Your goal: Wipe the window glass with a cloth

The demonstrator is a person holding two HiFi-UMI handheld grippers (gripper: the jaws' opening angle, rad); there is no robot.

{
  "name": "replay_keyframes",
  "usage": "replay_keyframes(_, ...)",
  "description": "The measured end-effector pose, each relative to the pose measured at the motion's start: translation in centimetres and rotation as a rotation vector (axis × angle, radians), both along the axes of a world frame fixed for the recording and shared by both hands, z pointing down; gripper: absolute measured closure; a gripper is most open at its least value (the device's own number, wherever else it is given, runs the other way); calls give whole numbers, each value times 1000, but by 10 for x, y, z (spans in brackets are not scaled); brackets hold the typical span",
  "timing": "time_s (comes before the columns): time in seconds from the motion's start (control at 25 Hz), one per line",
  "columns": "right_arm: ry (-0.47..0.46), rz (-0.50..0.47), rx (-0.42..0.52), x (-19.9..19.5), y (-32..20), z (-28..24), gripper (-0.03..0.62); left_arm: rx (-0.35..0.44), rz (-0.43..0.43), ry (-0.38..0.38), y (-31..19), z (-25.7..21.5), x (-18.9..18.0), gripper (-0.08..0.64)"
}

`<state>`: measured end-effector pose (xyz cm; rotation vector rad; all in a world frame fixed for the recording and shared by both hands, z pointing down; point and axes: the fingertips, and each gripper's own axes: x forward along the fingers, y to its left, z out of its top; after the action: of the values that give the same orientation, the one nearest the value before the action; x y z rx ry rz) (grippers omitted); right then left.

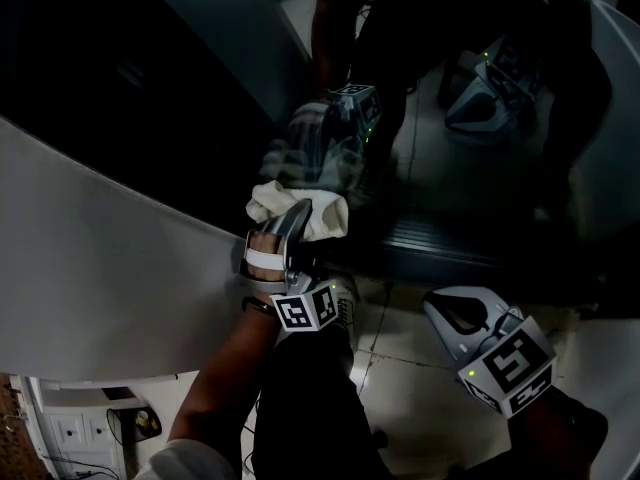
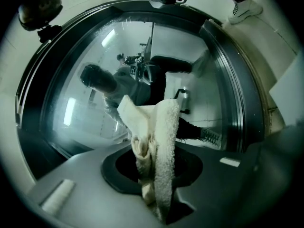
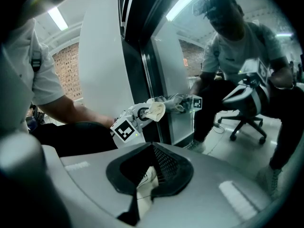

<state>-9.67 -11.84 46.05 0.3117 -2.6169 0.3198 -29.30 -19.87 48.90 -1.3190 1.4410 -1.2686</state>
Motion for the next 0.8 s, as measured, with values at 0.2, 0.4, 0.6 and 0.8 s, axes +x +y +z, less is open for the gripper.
replay_keyframes(0.2,-4,-1,10,-2,-3,-4,592,-41,-4,19,-2,4,0,451)
replay_keyframes(0.4,-12,-4,17,-1,-2,-1,592,-83,-18,19,-4,7,-1,453)
replay_keyframes(0.6,-36,-11,48,0,1,4,592,-117,-17,22,-4,13,-2,449)
replay_keyframes(0.8,-63,-10,83,2,-4,6,592,-215,-28,74,-4,26,-4,448)
